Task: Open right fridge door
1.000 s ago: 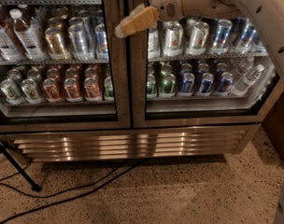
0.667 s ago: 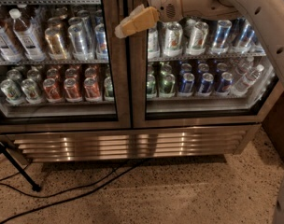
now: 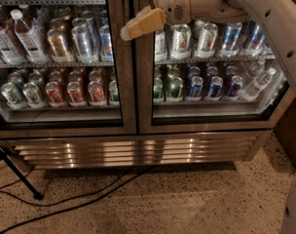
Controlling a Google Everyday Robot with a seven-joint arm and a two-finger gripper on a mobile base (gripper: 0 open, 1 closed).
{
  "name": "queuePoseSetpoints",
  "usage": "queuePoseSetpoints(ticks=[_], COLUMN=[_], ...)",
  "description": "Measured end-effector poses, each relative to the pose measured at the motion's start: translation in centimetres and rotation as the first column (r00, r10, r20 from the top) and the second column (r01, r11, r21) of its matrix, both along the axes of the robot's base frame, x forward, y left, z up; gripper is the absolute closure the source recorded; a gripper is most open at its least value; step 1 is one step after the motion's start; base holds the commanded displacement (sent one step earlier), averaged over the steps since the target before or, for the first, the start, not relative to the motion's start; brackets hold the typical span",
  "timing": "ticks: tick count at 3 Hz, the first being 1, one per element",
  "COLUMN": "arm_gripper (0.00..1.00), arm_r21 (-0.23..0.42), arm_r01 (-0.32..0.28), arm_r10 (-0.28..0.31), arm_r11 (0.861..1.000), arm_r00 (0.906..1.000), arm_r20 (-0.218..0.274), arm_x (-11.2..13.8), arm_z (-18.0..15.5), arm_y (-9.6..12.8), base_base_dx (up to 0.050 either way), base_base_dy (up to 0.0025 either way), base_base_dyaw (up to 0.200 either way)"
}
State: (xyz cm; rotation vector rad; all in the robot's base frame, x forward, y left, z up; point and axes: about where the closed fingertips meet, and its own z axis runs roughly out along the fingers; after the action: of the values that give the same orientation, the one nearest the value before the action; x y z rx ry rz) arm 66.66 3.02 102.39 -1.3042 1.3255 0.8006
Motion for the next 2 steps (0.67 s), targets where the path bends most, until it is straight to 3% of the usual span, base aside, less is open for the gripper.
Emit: queuePoseSetpoints(ticks=[2], arm_gripper=[0.00], arm_r21=[0.026], arm_r01=[-0.027], arm_r10=[0.028], arm_r11=[0.999], arm_r00=[0.9993], arm_r20=[-0.026], arm_x=[-0.37], arm_z=[-0.44], arm_y=[0.40], base_base_dx=[0.000], base_base_dy=[0.00000], base_base_dyaw=[0.000])
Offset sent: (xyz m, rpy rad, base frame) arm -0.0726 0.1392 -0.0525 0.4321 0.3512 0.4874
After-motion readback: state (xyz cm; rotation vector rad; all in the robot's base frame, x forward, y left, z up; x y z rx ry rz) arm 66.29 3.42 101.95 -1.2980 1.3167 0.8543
